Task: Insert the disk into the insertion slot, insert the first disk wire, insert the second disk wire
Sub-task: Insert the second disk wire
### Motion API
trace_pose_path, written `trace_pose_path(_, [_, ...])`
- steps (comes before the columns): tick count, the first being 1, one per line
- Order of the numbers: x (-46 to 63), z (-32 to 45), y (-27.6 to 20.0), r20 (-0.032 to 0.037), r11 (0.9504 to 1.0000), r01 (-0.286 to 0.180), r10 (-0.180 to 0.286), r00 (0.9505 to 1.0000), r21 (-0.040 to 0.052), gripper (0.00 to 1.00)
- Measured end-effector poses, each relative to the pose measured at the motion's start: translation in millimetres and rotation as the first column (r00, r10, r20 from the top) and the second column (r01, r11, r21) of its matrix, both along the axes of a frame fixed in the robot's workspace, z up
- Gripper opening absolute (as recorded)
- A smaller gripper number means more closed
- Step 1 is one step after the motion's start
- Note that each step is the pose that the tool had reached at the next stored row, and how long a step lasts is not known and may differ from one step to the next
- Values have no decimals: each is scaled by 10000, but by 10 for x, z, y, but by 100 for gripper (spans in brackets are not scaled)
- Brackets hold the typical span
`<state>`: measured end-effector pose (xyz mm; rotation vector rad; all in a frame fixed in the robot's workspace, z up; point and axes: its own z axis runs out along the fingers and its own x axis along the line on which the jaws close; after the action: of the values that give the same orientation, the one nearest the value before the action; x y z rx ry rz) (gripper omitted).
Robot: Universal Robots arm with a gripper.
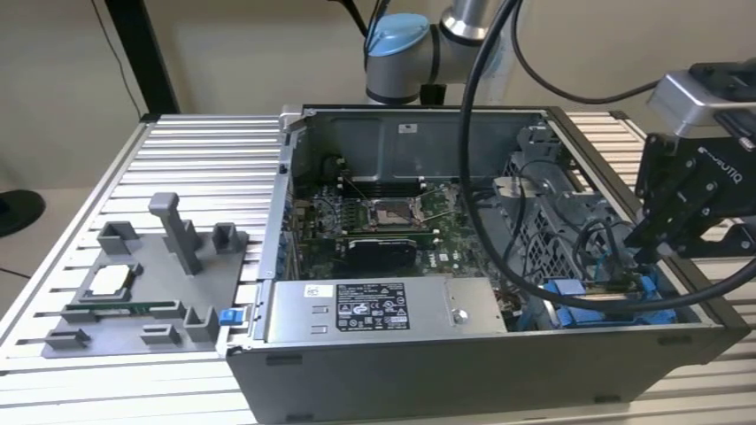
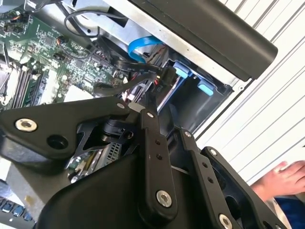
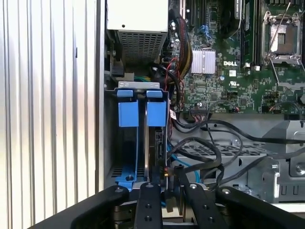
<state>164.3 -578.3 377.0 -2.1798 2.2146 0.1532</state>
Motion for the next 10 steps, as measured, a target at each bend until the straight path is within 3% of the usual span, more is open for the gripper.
trace_pose_path(10, [4,8,1,-1,10000,-1,1,10000,-3,100])
